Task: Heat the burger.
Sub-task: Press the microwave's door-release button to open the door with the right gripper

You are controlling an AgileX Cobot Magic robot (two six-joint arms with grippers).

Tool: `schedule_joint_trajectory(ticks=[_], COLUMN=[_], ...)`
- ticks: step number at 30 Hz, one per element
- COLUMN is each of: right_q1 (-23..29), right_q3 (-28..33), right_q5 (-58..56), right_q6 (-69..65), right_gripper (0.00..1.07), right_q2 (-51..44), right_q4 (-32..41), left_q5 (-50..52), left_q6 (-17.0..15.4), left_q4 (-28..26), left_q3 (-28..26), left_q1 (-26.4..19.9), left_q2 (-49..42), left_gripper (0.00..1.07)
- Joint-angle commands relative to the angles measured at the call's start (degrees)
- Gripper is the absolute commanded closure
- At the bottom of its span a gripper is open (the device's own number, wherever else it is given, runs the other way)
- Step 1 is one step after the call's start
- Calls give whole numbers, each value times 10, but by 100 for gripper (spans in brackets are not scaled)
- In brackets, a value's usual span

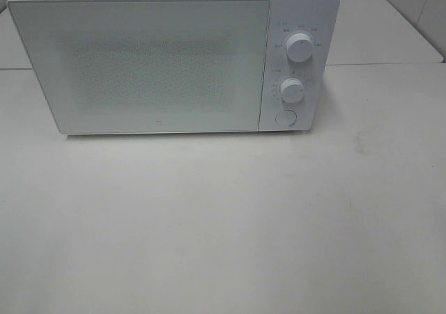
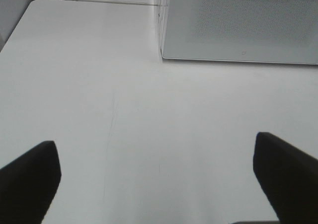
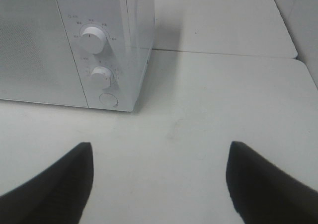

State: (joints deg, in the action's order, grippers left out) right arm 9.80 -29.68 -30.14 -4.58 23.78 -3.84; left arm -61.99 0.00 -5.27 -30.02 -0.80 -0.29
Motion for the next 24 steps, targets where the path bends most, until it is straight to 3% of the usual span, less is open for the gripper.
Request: schedule_joint_trajectory(ticks=[1, 24], right_q1=[-4, -4], right_q3=[-1, 9], right_q5=[43, 332], right_q6=[3, 0], right_gripper=[35, 35], right_q2=[27, 320], right_q4=[-1, -5], left_q5=[7, 7], left_q6=[-3, -3], left_q4=[-1, -1], left_q3=[2, 2], left_q1=[-1, -1], left_q2=[-7, -7], left_gripper=[7, 7])
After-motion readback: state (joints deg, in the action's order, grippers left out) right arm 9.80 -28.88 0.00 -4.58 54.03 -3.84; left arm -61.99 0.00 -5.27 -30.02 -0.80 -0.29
